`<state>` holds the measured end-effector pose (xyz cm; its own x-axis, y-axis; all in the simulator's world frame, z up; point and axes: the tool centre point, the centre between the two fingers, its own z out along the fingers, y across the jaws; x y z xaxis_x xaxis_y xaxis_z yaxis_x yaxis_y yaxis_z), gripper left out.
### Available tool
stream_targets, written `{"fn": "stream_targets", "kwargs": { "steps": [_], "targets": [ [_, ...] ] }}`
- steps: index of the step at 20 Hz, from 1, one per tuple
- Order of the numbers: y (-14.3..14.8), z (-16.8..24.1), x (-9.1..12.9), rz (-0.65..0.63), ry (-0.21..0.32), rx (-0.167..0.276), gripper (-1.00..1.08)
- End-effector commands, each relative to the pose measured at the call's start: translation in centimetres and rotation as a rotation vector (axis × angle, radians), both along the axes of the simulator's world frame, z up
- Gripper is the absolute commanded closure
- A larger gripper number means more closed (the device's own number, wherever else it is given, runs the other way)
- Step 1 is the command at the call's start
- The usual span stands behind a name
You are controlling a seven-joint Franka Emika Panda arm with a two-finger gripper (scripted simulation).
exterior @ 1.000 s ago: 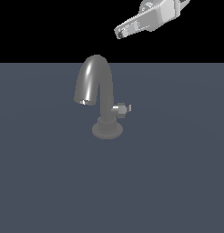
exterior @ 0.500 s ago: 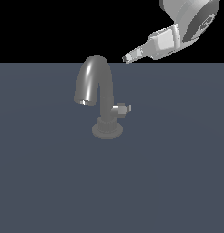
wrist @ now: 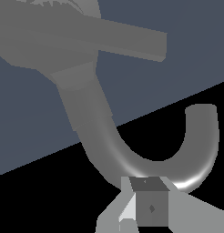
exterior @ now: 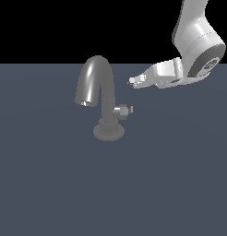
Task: Turn on the faucet by rotating a designated handle.
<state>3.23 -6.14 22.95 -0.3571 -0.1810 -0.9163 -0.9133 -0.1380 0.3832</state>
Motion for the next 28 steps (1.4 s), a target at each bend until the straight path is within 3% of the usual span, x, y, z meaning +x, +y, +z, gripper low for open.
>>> {"fn": "stream_targets", "kwargs": {
  "steps": [1,6,11,20,28],
  "targets": [
    [-0.1,-1.7,-0.2,-0.055,0.055,0.030,1.08],
    [-0.1,-4.0,-0.8,-0.129,0.129,0.070,1.08],
    [-0.1,-5.2,-1.2,-0.168,0.169,0.092,1.08],
    [0.0,-5.4,-1.3,-0.175,0.175,0.097,1.08],
    [-0.1,-7.9,-4.1,-0.175,0.175,0.097,1.08]
  ]
}}
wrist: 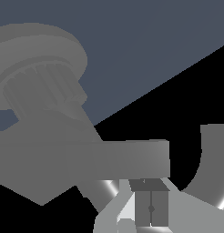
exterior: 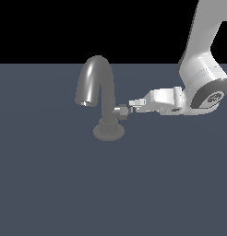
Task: Turn on the faucet by rotating a designated handle.
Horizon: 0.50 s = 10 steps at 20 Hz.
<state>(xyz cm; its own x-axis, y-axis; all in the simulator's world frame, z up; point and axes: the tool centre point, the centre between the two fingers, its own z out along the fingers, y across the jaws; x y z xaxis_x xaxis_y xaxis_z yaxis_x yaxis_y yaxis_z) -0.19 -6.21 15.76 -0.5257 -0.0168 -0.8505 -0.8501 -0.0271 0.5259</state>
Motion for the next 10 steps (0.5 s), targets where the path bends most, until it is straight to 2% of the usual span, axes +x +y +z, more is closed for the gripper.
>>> {"fn": "stream_targets", "kwargs": {
  "steps": [1,4,5,6,10],
  "targets": [
    [0.0,-1.0,-1.0,0.000,0.005,0.000,1.08],
    [-0.1,-2.0,-2.2,0.000,0.005,0.000,1.08],
    [-0.1,-2.0,-2.2,0.000,0.005,0.000,1.08],
    [0.0,-0.2,-0.9,0.001,-0.030,-0.004,1.08],
    [0.0,-2.9,-1.4,0.001,-0.019,-0.003,1.08]
  ]
}}
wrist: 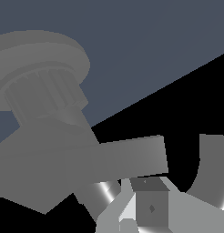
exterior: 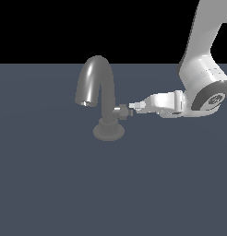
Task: Turn on the faucet by rotating a designated handle.
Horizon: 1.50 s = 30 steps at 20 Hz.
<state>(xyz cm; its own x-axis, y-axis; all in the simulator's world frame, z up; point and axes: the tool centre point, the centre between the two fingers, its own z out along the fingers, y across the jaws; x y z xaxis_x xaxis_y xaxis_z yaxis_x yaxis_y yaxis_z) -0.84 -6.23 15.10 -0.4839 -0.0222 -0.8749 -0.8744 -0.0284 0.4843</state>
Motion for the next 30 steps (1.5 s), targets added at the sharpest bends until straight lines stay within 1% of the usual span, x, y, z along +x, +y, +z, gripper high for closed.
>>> {"fn": "stream_targets", "kwargs": {
  "steps": [1,8,9,10,30],
  "targets": [
    [0.0,-2.8,-0.9,-0.003,0.033,0.002,1.08],
    [0.0,-7.3,-1.9,-0.003,0.052,0.004,1.08],
    [0.0,-7.3,-1.9,-0.003,0.052,0.004,1.08],
    [0.0,-2.7,0.2,0.008,-0.026,0.006,1.08],
    [0.1,-10.4,1.9,-0.002,0.042,0.004,1.08]
  ]
}}
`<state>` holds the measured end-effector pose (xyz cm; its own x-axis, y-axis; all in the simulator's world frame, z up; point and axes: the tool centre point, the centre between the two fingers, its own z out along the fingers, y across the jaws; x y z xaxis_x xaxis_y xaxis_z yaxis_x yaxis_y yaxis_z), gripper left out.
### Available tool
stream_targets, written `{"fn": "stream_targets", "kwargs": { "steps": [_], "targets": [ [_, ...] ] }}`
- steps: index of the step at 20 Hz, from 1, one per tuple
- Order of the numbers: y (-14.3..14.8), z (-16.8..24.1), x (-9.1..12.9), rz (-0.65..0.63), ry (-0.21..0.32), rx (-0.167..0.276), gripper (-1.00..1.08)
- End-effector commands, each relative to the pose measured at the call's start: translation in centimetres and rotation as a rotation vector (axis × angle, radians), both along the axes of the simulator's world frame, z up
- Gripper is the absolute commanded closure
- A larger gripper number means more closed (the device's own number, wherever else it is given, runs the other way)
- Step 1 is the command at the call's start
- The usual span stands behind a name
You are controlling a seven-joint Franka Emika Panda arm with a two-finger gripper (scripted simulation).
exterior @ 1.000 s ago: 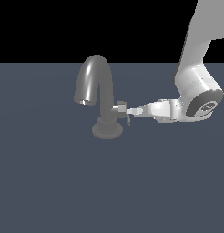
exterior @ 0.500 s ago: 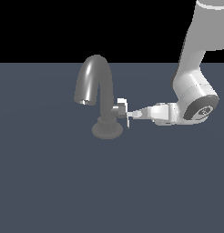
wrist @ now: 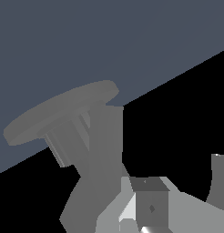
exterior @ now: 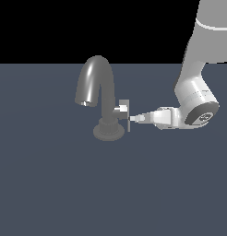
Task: Turn on the faucet by rotating a designated handle.
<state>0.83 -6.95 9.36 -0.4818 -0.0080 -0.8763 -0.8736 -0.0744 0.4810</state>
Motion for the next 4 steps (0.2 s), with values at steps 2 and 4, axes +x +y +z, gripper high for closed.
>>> {"fn": "stream_targets", "kwargs": {
  "steps": [2,4],
  "targets": [
    [0.81,-5.40,0.41,-0.035,0.050,-0.031,1.08],
    [0.81,-5.75,0.48,-0.036,0.053,-0.032,1.08]
  ]
}}
